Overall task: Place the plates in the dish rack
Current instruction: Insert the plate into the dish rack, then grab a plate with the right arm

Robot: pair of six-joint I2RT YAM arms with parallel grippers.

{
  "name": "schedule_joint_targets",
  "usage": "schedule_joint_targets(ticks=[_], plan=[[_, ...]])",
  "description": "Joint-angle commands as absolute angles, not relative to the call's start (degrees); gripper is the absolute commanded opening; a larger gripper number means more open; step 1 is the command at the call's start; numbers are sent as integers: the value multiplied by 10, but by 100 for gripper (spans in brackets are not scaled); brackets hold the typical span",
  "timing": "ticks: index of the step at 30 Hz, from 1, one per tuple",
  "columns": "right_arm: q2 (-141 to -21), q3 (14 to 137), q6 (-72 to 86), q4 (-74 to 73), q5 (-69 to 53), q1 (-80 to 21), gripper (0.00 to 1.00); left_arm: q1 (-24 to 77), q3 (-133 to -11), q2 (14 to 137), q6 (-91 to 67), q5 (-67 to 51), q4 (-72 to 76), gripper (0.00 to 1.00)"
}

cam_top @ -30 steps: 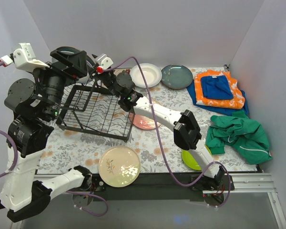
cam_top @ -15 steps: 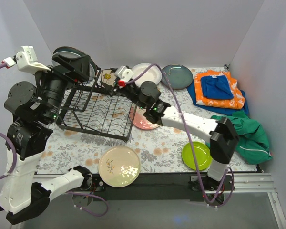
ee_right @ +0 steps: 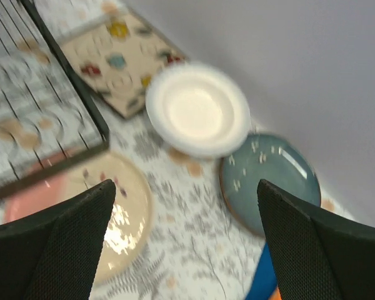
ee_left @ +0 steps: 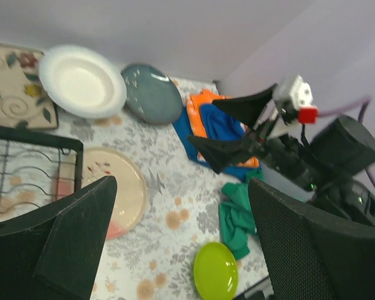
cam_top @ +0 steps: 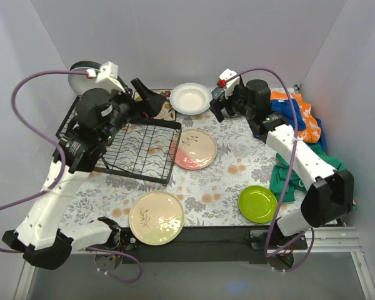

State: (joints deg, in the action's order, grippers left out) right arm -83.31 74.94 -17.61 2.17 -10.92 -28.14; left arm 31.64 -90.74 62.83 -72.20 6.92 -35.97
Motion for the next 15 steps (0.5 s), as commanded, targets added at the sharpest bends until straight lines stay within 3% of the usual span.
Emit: schedule_joint_targets(ticks=[1, 4, 7, 10, 15], plan=[[-875, 784, -305, -179, -151, -217, 98, 316, -886, 655, -779, -26, -361, 85], [-915, 812, -370, -219, -137, -186, 98, 316, -873, 681, -805, -74, -357, 85], [-963, 868, -392, -256, -197, -156, 98, 316, -861, 697, -829, -109, -358, 85], [-1036, 954, -314, -300, -271, -127, 96, 316, -845, 704, -844, -124, -357, 84], [-1146, 1019, -84, -274, -369, -119, 78, 316, -817, 682, -872, -109, -358, 84]])
